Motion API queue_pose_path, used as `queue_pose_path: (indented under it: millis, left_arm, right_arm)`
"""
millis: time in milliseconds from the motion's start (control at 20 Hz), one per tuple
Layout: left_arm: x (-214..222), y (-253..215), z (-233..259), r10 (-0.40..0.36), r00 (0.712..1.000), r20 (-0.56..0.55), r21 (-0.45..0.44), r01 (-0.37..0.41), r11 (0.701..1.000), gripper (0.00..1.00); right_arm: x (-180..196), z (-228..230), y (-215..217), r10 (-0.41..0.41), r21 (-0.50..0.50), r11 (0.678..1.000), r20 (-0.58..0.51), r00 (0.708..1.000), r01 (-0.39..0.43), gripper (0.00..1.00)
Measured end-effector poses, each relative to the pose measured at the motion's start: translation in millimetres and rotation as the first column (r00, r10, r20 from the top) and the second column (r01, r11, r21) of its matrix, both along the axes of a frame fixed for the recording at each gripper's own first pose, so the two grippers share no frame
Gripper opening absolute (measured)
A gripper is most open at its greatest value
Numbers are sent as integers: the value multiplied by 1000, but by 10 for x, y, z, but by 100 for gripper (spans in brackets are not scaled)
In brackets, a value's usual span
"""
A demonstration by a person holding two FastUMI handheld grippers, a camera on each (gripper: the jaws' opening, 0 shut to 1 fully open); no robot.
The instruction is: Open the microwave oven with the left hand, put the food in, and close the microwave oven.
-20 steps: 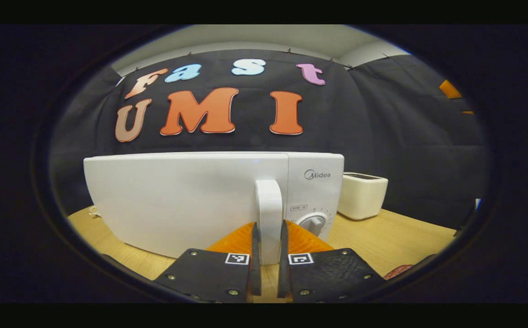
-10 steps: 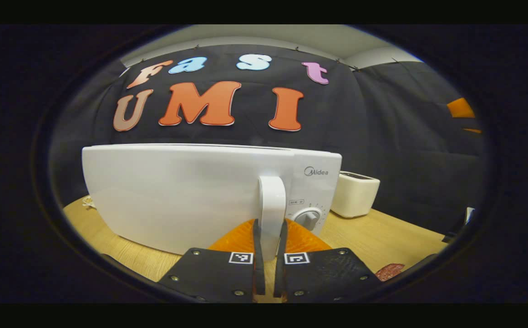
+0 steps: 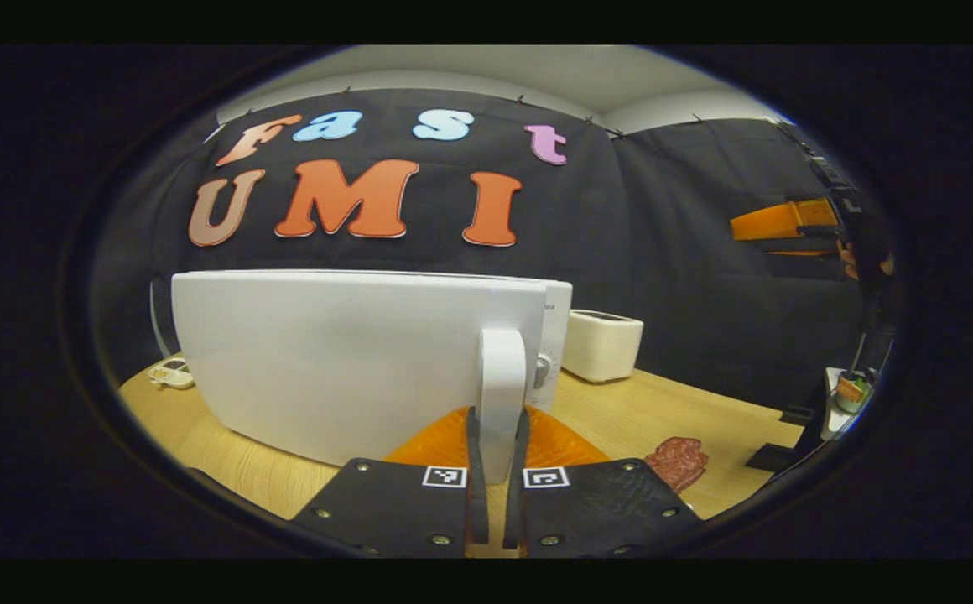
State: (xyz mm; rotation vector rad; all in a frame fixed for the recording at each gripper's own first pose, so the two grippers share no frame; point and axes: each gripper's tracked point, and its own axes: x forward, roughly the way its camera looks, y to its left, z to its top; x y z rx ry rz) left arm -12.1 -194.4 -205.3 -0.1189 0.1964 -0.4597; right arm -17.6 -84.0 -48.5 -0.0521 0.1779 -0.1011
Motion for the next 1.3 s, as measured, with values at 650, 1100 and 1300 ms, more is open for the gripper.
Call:
queue_pose_path:
  millis: [650, 1100, 1300]
  left_arm:
    - [-928, 766, 68, -106, 994, 27, -8, 106, 994, 2]
    - [-1333, 1395, 91, -15, 999, 31, 5, 15, 1000, 6]
    - [-1493, 1768, 103, 68, 997, 29, 12, -69, 998, 16]
  right_arm:
    - [-72, -87, 426, 77, 36, 996, -4, 997, -77, 93]
    - [-152, -123, 691, 117, 65, 991, 1, 993, -117, 93]
    - [-194, -135, 862, 141, 69, 988, 1, 990, -141, 94]
